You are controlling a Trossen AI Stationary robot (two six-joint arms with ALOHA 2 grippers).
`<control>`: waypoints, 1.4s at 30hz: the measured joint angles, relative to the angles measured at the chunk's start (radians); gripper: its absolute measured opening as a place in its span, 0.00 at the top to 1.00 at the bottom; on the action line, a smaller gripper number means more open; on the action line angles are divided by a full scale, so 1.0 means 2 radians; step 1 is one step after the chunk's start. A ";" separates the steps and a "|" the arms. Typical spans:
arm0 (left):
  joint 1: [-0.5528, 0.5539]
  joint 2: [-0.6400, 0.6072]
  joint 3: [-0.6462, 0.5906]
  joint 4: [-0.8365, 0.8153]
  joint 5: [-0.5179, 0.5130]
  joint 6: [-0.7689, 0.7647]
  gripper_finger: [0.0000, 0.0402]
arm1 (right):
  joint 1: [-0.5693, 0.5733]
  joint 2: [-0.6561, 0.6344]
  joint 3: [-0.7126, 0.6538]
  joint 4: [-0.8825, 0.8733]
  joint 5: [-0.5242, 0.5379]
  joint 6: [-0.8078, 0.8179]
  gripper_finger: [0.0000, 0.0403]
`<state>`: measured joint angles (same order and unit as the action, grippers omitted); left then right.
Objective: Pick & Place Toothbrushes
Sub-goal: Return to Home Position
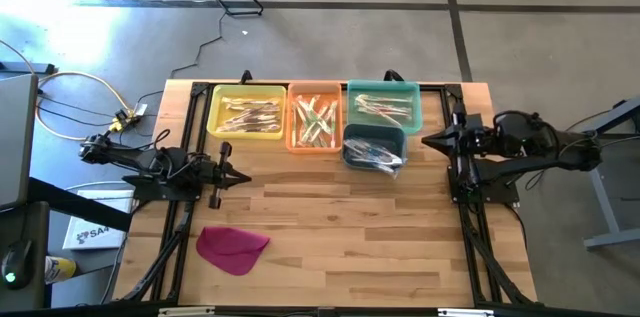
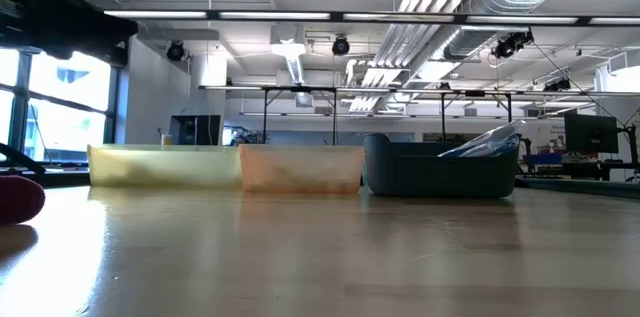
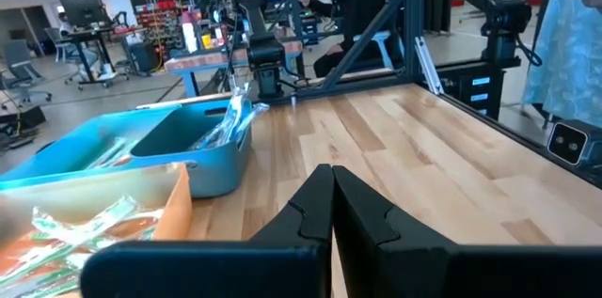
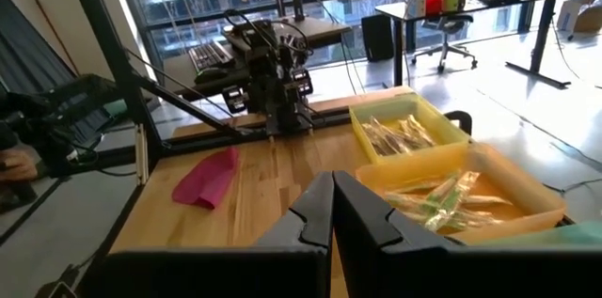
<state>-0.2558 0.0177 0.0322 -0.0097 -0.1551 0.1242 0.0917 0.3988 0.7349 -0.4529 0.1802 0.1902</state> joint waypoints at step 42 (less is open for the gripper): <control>0.000 0.000 -0.001 0.008 -0.001 0.001 1.00 | 0.000 -0.195 -0.007 -0.076 0.015 0.012 0.99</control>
<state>-0.2558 0.0170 0.0303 0.0055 -0.1574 0.1253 0.0917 0.0097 0.7212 -0.6054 0.2111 0.2151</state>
